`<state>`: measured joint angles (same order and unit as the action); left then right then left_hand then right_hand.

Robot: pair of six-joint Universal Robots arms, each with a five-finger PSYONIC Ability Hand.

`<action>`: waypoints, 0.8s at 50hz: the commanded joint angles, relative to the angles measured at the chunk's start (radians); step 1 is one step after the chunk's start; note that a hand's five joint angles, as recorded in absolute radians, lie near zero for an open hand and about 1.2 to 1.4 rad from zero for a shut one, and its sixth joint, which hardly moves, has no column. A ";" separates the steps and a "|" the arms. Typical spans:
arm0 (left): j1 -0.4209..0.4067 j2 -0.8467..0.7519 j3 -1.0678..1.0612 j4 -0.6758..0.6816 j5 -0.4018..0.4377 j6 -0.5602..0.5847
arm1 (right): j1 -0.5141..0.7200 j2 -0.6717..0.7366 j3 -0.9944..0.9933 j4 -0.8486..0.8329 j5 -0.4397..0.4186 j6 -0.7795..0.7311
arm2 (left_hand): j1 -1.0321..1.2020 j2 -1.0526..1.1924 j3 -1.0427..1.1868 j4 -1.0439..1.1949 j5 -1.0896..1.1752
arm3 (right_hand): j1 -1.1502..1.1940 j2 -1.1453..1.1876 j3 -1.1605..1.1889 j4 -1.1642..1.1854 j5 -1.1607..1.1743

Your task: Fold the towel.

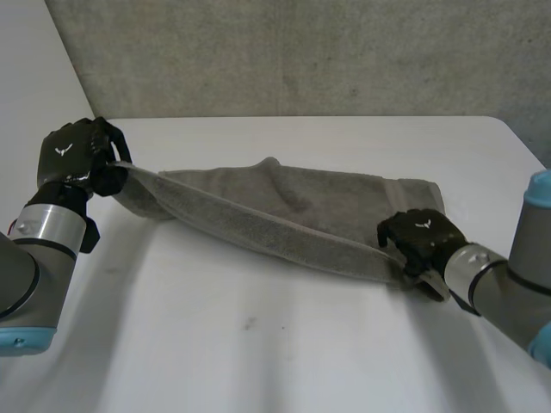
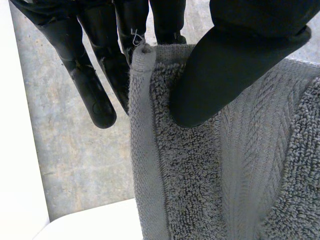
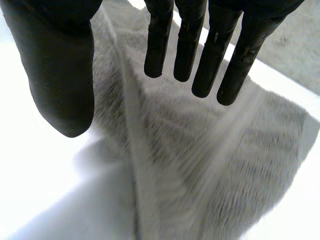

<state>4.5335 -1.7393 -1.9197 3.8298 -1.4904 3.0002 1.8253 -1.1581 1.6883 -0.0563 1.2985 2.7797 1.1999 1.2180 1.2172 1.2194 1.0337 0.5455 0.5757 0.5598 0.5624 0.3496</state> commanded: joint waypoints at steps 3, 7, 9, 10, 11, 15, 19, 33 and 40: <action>0.027 0.004 -0.001 0.001 -0.001 -0.001 | -0.051 -0.029 0.142 -0.099 0.058 0.040 | 0.196 0.178 0.179 0.177 0.188 | -0.023 -0.053 -0.037 -0.040 -0.002; 0.042 0.006 0.001 0.001 -0.001 -0.001 | -0.076 -0.060 0.197 -0.215 0.064 0.040 | 0.196 0.178 0.179 0.177 0.188 | 0.003 -0.027 -0.011 -0.014 0.025; 0.052 0.007 0.004 0.001 -0.001 -0.003 | -0.090 -0.055 0.201 -0.249 0.079 0.037 | 0.196 0.178 0.179 0.177 0.188 | 0.015 -0.015 0.001 -0.002 0.036; 0.052 0.007 0.004 0.001 -0.001 -0.003 | -0.106 -0.051 0.200 -0.270 0.096 0.035 | 0.196 0.178 0.179 0.177 0.188 | 0.024 -0.006 0.009 0.007 0.045; 0.056 0.007 0.005 0.001 -0.001 -0.003 | -0.106 -0.051 0.200 -0.270 0.096 0.035 | 0.196 0.178 0.179 0.177 0.188 | 0.024 -0.006 0.010 0.007 0.045; 0.068 0.009 0.005 0.001 -0.001 -0.003 | -0.191 -0.043 0.180 -0.275 0.125 0.029 | 0.196 0.178 0.179 0.177 0.188 | 0.083 0.052 0.068 0.066 0.104; 0.078 0.009 0.005 0.001 -0.001 -0.003 | -0.244 -0.052 0.166 -0.274 0.125 0.031 | 0.196 0.178 0.179 0.177 0.188 | 0.109 0.079 0.095 0.092 0.130; 0.075 0.009 -0.004 -0.001 -0.001 -0.001 | -0.255 -0.045 0.149 -0.162 0.091 0.043 | 0.196 0.178 0.179 0.177 0.188 | 0.197 0.167 0.183 0.180 0.219; 0.072 0.006 -0.007 -0.001 -0.001 -0.001 | -0.250 -0.038 0.152 -0.129 0.027 0.076 | 0.196 0.178 0.179 0.177 0.188 | 0.376 0.345 0.361 0.359 0.397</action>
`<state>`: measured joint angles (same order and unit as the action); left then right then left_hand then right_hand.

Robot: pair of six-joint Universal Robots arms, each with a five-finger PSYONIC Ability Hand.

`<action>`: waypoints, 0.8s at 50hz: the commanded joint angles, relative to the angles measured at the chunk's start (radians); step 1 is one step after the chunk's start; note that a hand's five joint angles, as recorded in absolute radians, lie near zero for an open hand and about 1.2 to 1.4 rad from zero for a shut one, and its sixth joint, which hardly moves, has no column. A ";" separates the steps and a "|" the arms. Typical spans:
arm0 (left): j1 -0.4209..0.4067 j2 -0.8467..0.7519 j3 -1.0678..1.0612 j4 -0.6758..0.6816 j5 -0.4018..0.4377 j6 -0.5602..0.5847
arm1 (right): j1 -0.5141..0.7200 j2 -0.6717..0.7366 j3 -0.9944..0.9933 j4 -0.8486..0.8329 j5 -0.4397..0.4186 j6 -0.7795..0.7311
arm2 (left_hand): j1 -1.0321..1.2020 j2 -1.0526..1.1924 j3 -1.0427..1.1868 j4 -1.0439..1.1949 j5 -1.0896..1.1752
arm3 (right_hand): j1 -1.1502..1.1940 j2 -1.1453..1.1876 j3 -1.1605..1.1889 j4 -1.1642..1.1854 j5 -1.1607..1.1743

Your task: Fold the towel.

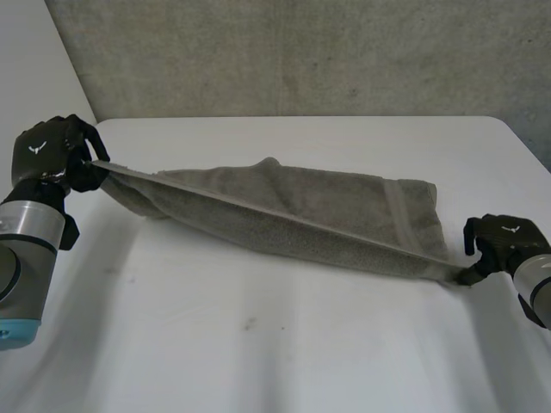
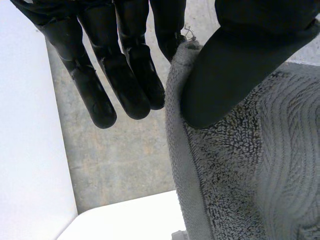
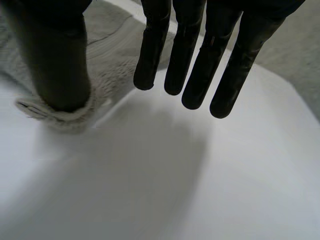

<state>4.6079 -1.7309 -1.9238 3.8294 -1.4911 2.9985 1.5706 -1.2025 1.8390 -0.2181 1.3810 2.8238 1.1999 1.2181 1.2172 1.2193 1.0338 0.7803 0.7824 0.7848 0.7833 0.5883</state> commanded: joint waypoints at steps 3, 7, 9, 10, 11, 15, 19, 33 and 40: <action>-0.004 -0.003 -0.004 -0.001 0.000 0.000 | 0.002 0.005 0.000 0.037 -0.060 0.048 | 0.196 0.178 0.179 0.177 0.188 | 0.194 0.192 0.190 0.191 0.212; -0.004 -0.003 -0.004 -0.002 0.002 0.000 | -0.003 0.006 -0.001 0.039 -0.072 0.077 | 0.196 0.178 0.179 0.177 0.188 | 0.603 0.601 0.599 0.600 0.621; -0.003 -0.003 -0.004 -0.007 0.002 0.000 | -0.003 0.006 -0.003 0.039 -0.074 0.080 | 0.196 0.178 0.179 0.177 0.188 | 0.616 0.614 0.612 0.613 0.633; -0.001 0.001 -0.004 -0.010 0.002 0.000 | -0.004 0.000 -0.004 0.040 -0.076 0.080 | 0.196 0.178 0.179 0.177 0.188 | 0.616 0.614 0.612 0.613 0.633; -0.001 0.001 -0.004 -0.010 0.002 0.000 | -0.001 -0.009 -0.010 0.040 -0.074 0.069 | 0.196 0.178 0.179 0.177 0.188 | 0.616 0.614 0.612 0.613 0.633; -0.012 0.023 0.002 -0.022 0.002 0.002 | -0.003 -0.060 -0.038 0.046 -0.069 0.053 | 0.196 0.178 0.179 0.177 0.188 | 0.616 0.614 0.612 0.613 0.633; -0.012 0.099 0.003 -0.056 0.003 0.002 | -0.003 -0.301 -0.095 0.092 -0.079 -0.024 | 0.196 0.178 0.179 0.177 0.188 | 0.616 0.614 0.612 0.613 0.633; -0.009 0.439 0.192 -0.429 0.058 0.028 | 0.005 -0.523 -0.633 0.630 -0.086 -0.343 | 0.196 0.178 0.179 0.177 0.188 | 0.616 0.614 0.612 0.613 0.633; 0.003 0.422 0.275 -0.585 0.101 0.042 | 0.003 -0.418 -0.779 0.792 -0.088 -0.374 | 0.196 0.178 0.179 0.177 0.188 | 0.616 0.614 0.612 0.613 0.633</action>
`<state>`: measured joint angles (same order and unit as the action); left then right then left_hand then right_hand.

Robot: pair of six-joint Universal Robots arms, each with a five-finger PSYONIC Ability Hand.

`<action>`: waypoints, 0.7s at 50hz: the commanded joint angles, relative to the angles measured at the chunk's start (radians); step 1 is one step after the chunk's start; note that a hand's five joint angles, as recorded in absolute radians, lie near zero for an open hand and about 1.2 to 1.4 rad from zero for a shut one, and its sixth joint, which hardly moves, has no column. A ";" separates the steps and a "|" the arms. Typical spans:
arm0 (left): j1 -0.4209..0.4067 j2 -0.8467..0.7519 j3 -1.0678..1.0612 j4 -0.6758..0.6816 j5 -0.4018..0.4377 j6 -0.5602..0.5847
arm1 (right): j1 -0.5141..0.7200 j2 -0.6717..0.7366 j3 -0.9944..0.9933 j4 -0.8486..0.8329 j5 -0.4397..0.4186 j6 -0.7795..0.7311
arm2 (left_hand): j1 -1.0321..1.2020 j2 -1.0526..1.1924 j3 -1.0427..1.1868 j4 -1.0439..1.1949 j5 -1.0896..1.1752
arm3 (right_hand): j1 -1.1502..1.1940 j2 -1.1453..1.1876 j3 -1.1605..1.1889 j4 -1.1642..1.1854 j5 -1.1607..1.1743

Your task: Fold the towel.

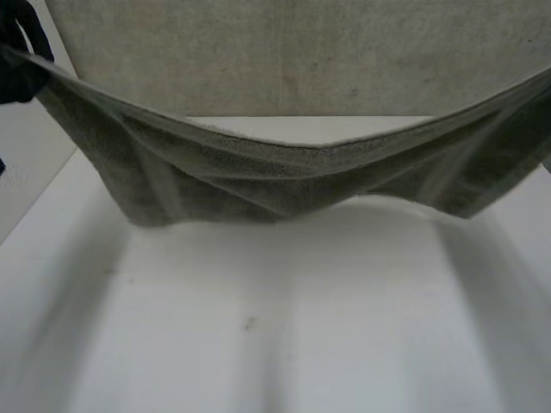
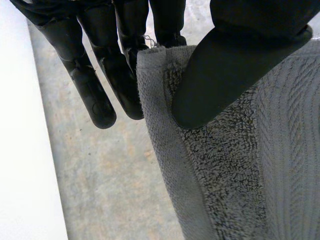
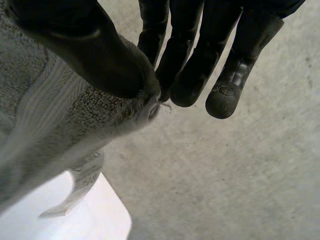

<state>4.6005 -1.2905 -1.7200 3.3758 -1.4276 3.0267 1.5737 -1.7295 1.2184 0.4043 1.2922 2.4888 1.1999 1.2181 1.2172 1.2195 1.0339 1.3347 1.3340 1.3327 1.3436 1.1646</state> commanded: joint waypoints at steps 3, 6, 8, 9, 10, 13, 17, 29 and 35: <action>0.012 -0.039 0.066 -0.133 0.038 0.023 | 0.000 0.184 -0.162 0.191 0.002 -0.041 | 0.196 0.178 0.179 0.177 0.188 | 0.062 0.062 0.064 0.053 0.057; 0.009 -0.119 0.059 -0.133 0.038 0.060 | 0.003 0.260 -0.157 0.191 0.010 -0.041 | 0.196 0.178 0.179 0.177 0.188 | 0.062 0.062 0.064 0.053 0.057; -0.008 -0.218 0.072 -0.133 0.038 0.112 | 0.005 0.305 -0.160 0.189 0.013 -0.042 | 0.196 0.178 0.179 0.177 0.188 | 0.062 0.062 0.064 0.053 0.057; -0.008 -0.219 0.073 -0.133 0.038 0.112 | 0.014 0.358 -0.172 0.186 0.015 -0.042 | 0.196 0.178 0.179 0.177 0.188 | 0.062 0.062 0.064 0.053 0.057; -0.012 -0.284 0.088 -0.127 0.036 0.138 | 0.014 0.358 -0.172 0.186 0.015 -0.042 | 0.196 0.178 0.179 0.177 0.188 | 0.062 0.062 0.064 0.053 0.057; -0.046 -0.428 0.161 -0.102 0.027 0.165 | 0.032 0.465 -0.216 0.176 0.015 -0.042 | 0.196 0.178 0.179 0.177 0.188 | 0.062 0.062 0.064 0.053 0.057; -0.104 -0.566 0.273 -0.084 0.021 0.175 | 0.081 0.641 -0.379 0.121 0.054 -0.030 | 0.196 0.178 0.179 0.177 0.188 | 0.062 0.062 0.064 0.053 0.057; -0.129 -0.701 0.836 0.077 -0.151 0.127 | 0.181 0.706 -0.706 -0.377 0.131 0.082 | 0.196 0.178 0.179 0.177 0.188 | 0.062 0.062 0.064 0.053 0.057; -0.118 -0.619 0.772 0.122 -0.186 0.046 | 0.167 0.591 -0.599 -0.461 0.092 0.211 | 0.196 0.178 0.179 0.177 0.188 | 0.062 0.062 0.064 0.053 0.057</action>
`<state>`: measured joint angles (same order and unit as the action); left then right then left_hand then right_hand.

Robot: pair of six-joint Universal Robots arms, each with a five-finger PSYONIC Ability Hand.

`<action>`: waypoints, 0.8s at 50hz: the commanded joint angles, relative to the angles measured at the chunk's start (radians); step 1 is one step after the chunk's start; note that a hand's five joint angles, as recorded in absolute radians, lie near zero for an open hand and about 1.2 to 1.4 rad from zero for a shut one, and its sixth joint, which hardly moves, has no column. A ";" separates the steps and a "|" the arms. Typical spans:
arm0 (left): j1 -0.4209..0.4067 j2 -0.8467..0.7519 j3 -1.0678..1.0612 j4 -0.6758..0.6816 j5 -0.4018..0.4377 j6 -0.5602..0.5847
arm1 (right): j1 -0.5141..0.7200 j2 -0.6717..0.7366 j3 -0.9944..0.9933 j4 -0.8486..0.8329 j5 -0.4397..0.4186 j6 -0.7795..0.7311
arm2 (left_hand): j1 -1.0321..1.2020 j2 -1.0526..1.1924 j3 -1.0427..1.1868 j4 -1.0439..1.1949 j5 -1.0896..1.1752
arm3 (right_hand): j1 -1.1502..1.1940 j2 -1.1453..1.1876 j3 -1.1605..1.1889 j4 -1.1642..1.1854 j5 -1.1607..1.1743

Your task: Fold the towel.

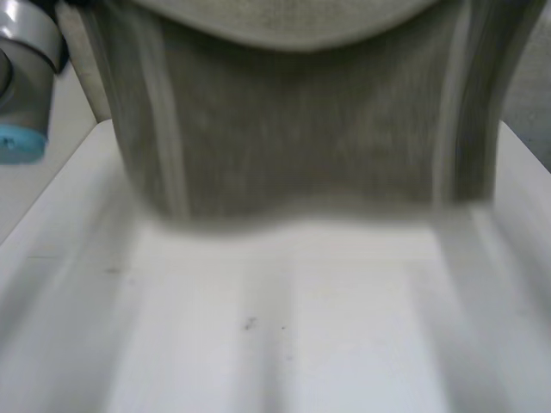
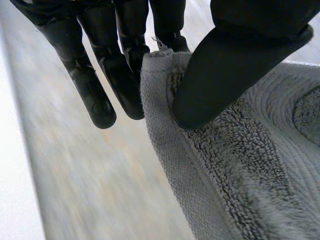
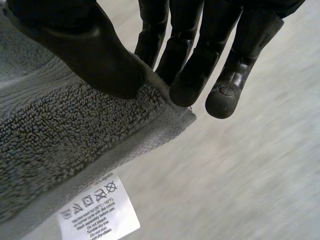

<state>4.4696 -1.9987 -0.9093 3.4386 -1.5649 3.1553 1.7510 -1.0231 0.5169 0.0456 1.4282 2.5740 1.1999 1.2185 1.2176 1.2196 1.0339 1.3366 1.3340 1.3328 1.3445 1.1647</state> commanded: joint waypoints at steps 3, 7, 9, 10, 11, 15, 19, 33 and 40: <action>0.020 0.104 -0.144 0.070 -0.044 -0.100 | -0.016 -0.123 0.182 -0.054 -0.115 0.120 | 0.196 0.178 0.179 0.177 0.188 | 0.060 0.062 0.063 0.052 0.057; 0.034 0.113 -0.254 0.073 -0.034 -0.104 | -0.024 -0.127 0.275 0.017 -0.177 0.101 | 0.196 0.178 0.179 0.177 0.188 | 0.060 0.062 0.063 0.052 0.057; 0.037 0.113 -0.307 0.076 -0.021 -0.106 | -0.030 -0.124 0.381 0.043 -0.216 0.057 | 0.196 0.178 0.179 0.177 0.188 | 0.060 0.062 0.063 0.052 0.057; 0.042 0.110 -0.363 0.085 -0.009 -0.106 | -0.030 -0.124 0.382 0.043 -0.216 0.057 | 0.196 0.178 0.179 0.177 0.188 | 0.060 0.062 0.063 0.052 0.057; 0.045 0.101 -0.416 0.105 0.006 -0.106 | -0.030 -0.123 0.446 0.037 -0.226 0.028 | 0.196 0.178 0.179 0.177 0.188 | 0.060 0.062 0.063 0.052 0.057; 0.048 0.083 -0.524 0.181 0.034 -0.104 | -0.030 -0.111 0.569 -0.001 -0.244 -0.035 | 0.196 0.178 0.179 0.177 0.188 | 0.060 0.062 0.063 0.052 0.057; 0.048 0.016 -0.663 0.318 0.068 -0.090 | -0.030 -0.046 0.739 -0.102 -0.267 -0.104 | 0.196 0.178 0.179 0.177 0.188 | 0.060 0.062 0.063 0.052 0.057; 0.171 0.141 -0.936 0.264 0.120 -0.024 | -0.039 -0.192 1.039 -0.107 -0.249 -0.172 | 0.196 0.178 0.179 0.177 0.188 | 0.060 0.062 0.063 0.052 0.057; 0.233 0.542 -1.095 0.046 0.284 0.034 | -0.203 -0.599 1.098 0.293 -0.273 -0.183 | 0.196 0.178 0.179 0.177 0.188 | 0.060 0.062 0.063 0.052 0.057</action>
<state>4.6551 -1.7617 -1.8947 3.6524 -1.4028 3.1577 1.6751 -1.3419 1.5862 0.0472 1.1769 2.3993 1.1999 1.2185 1.2177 1.2197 1.0339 1.3367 1.3340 1.3328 1.3446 1.1734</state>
